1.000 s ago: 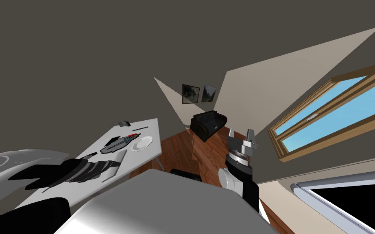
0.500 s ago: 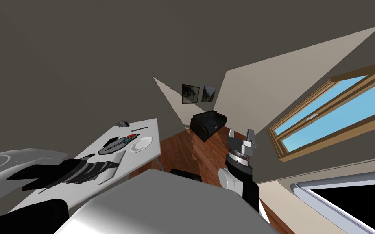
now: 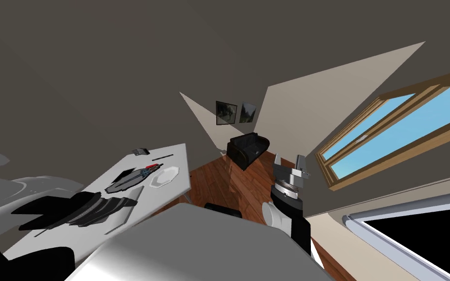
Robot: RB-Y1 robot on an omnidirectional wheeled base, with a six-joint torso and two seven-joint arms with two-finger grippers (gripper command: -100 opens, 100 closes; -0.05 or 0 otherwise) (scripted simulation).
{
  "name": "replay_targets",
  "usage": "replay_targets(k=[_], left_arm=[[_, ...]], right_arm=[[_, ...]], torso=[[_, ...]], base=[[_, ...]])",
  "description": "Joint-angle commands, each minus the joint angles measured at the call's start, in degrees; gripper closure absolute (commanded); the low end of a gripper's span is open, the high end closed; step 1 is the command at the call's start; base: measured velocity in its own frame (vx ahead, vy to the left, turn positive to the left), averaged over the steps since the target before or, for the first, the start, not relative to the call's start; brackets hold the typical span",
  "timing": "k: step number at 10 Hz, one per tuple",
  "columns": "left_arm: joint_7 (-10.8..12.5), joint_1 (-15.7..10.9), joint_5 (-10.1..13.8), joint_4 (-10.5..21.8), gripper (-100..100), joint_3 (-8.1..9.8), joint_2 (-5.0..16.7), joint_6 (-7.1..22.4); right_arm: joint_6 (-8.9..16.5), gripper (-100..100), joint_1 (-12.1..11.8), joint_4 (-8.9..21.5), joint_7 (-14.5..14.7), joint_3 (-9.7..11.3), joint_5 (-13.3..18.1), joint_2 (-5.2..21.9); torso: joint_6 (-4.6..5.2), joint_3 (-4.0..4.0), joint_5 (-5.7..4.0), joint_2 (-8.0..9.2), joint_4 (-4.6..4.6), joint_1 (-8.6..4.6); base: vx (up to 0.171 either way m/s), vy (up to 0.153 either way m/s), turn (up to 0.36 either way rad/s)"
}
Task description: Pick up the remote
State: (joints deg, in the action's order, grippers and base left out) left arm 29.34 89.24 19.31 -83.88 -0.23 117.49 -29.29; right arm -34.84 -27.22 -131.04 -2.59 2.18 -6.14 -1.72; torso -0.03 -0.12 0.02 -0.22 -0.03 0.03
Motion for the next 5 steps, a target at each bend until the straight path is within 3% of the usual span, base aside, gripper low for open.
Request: replay_targets(k=[1, 2, 3, 4, 5], left_arm=[[0.5, -1.7, -0.2, 0.1, -100, -2.61, 0.8, 0.0], [1.2, 0.4, 0.2, 0.9, -100, -3.32, 3.1, -0.1], [1.4, 1.2, 0.3, 1.1, -100, -3.56, 3.9, -0.2], [1.2, 0.7, 0.3, 0.7, -100, -3.04, 3.4, 0.1], [1.3, 0.7, 0.3, 0.7, 0, -3.17, 3.5, 0.1]], right_arm=[[0.0, 0, 0.0, 0.0, 0.0, 0.0, 0.0, 0.0], [0.0, 0, 0.0, 0.0, 0.0, 0.0, 0.0, 0.0], [0.0, 0, 0.0, 0.0, 0.0, 0.0, 0.0, 0.0], [0.0, 0, 0.0, 0.0, 0.0, 0.0, 0.0, 0.0], [0.0, 0, 0.0, 0.0, 0.0, 0.0, 0.0, 0.0]], torso=[[0.00, 0.00, 0.00, 0.00, 0.00, 0.00], [-0.04, 0.01, 0.00, 0.01, 0.00, -0.01], [0.00, -0.02, 0.01, -0.02, -0.01, 0.02], [-0.02, -0.05, 0.01, -0.08, -0.02, 0.06], [-0.05, 0.02, 0.01, 0.04, 0.01, 0.01]], base=[[0.055, 0.015, -0.049], [0.063, 0.020, -0.093], [0.082, 0.033, -0.110], [0.037, 0.017, -0.021], [0.007, 0.003, 0.002]])
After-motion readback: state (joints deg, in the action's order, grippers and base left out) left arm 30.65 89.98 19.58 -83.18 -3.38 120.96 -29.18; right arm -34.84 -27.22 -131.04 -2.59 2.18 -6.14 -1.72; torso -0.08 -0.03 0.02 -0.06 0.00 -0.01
